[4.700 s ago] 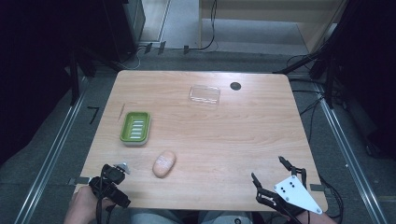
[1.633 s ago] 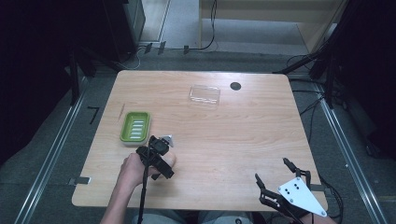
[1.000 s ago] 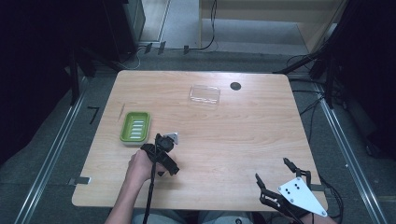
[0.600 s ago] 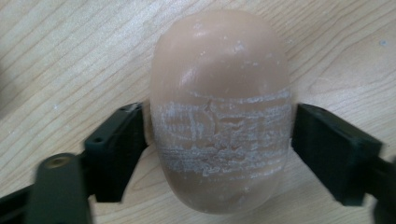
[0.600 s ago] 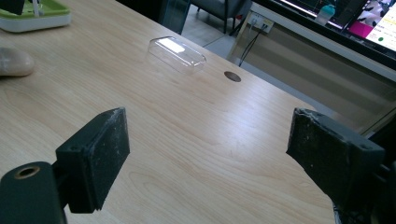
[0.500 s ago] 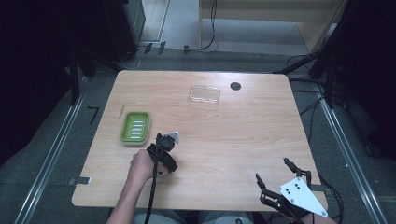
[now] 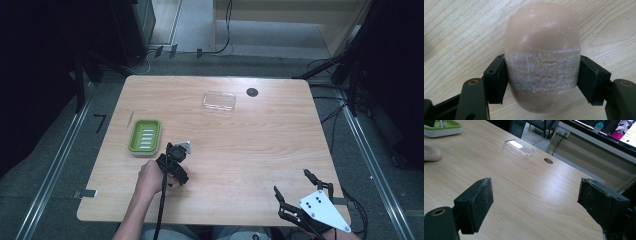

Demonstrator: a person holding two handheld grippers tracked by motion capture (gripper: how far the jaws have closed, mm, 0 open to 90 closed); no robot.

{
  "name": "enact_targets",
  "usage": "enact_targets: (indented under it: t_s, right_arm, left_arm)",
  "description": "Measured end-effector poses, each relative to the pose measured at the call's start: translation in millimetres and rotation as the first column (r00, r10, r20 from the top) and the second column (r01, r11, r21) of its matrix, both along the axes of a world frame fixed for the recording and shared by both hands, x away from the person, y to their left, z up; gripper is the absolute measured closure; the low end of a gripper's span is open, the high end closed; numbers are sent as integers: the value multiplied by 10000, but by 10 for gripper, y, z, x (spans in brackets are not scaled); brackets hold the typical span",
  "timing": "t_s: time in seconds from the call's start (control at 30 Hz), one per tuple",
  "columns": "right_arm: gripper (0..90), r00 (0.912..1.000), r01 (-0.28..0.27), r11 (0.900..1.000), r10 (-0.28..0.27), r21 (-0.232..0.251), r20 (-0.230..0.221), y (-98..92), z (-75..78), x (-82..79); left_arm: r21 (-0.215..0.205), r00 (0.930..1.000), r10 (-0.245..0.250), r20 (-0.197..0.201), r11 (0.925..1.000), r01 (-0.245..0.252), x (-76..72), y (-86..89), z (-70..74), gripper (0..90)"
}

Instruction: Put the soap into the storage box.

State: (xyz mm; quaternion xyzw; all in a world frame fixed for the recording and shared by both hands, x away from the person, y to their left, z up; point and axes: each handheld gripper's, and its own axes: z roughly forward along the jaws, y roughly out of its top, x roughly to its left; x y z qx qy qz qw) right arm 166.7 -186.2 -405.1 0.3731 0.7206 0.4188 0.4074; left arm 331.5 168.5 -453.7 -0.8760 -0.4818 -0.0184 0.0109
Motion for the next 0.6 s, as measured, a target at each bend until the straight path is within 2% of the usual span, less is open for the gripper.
enact_targets:
  t_s: [0.6]
  right_arm:
    - [133,10000,-13,10000,13,21,4,-1,0,1]
  left_arm:
    - [-135,9996,-262,144,9996,264,-29,93,108,337]
